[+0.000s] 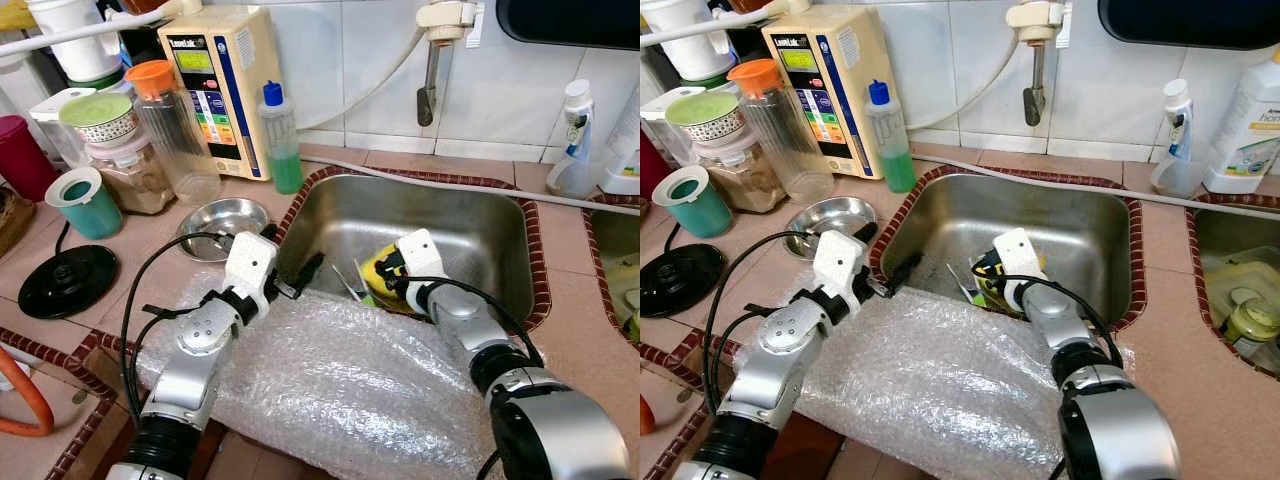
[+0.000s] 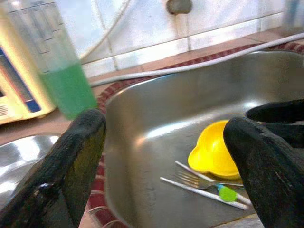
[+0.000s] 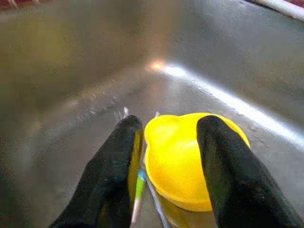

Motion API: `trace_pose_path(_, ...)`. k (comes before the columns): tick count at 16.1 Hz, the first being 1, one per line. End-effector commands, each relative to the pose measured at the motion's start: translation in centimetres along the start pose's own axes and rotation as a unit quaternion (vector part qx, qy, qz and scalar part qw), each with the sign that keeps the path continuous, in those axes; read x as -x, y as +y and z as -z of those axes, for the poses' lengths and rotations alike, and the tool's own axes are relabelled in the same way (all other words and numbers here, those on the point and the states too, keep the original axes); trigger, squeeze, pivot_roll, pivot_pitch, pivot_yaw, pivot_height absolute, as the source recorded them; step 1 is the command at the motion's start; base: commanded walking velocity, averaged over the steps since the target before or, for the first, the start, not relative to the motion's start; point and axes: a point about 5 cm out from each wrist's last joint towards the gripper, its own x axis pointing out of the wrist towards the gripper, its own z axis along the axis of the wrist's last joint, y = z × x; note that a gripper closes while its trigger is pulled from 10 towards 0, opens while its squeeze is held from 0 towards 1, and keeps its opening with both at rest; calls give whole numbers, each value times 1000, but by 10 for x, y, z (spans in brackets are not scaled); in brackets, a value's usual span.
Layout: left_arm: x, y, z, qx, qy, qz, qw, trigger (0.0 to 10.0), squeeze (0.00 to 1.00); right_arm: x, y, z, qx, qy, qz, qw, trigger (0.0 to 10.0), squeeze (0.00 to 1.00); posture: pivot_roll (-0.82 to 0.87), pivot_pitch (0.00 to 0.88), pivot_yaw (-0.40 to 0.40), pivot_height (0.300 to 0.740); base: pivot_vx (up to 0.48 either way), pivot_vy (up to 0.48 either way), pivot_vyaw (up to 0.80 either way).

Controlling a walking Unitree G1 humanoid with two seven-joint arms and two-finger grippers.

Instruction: Kitchen organization

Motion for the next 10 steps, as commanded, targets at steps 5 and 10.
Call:
trace_pose_path(5,3,44,1,-11,27,-137,990,10000,1000,-2,18,-41,-66,-151,-75,983,10000,1000,134,0,139,740,0,0,0)
trace_pose_path(10,5,80,4,39,49,-241,968,10000,1000,14,42,-53,-65,-230,-150,959,10000,1000,119,0,136,740,0,0,0)
